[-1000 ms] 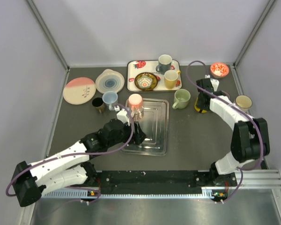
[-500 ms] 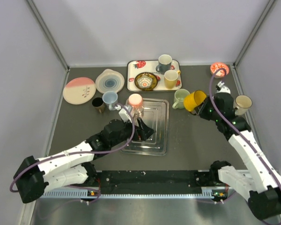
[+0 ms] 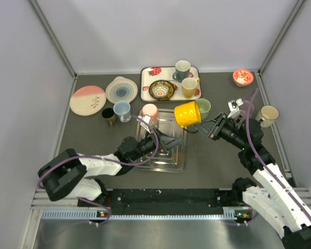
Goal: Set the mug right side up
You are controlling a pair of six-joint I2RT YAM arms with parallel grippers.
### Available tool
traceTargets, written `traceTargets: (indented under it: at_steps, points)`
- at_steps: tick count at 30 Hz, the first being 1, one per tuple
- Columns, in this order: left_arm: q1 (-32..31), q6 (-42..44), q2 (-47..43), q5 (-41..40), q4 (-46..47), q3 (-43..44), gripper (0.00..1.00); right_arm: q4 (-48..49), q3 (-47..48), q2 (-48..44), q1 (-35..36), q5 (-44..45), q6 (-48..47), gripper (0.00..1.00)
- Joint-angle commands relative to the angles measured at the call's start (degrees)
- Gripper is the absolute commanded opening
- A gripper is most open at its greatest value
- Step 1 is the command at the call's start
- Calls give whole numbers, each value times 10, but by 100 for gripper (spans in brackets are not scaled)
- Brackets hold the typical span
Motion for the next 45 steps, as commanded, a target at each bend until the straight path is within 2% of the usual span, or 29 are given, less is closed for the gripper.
traceTargets:
  at_steps: [1,15,19,24,36,40,43,44,45]
  points:
    - [-1,-45,42,16,204,9,91,161,-1,-22,17,-42,63,0]
    - [-2,-10,35,5,194,65,84,191,-31,-34,52,-34,77,0]
    - [1,-8,43,-19,226,65,76,196,-31,-36,68,-33,73,0]
    - [6,-17,53,-14,240,79,60,180,-33,-42,88,-30,56,0]
    - [9,-40,43,-8,262,97,48,147,-64,-70,95,-44,33,0]
    - [9,-52,47,6,281,105,36,140,-71,-73,96,-58,28,0]
    - [9,-65,58,18,301,110,19,133,-74,-76,95,-64,21,0]
    - [9,-67,59,21,309,113,4,132,-74,-76,96,-65,21,0]
    - [10,-74,60,22,312,113,0,132,-75,-77,96,-66,20,0]
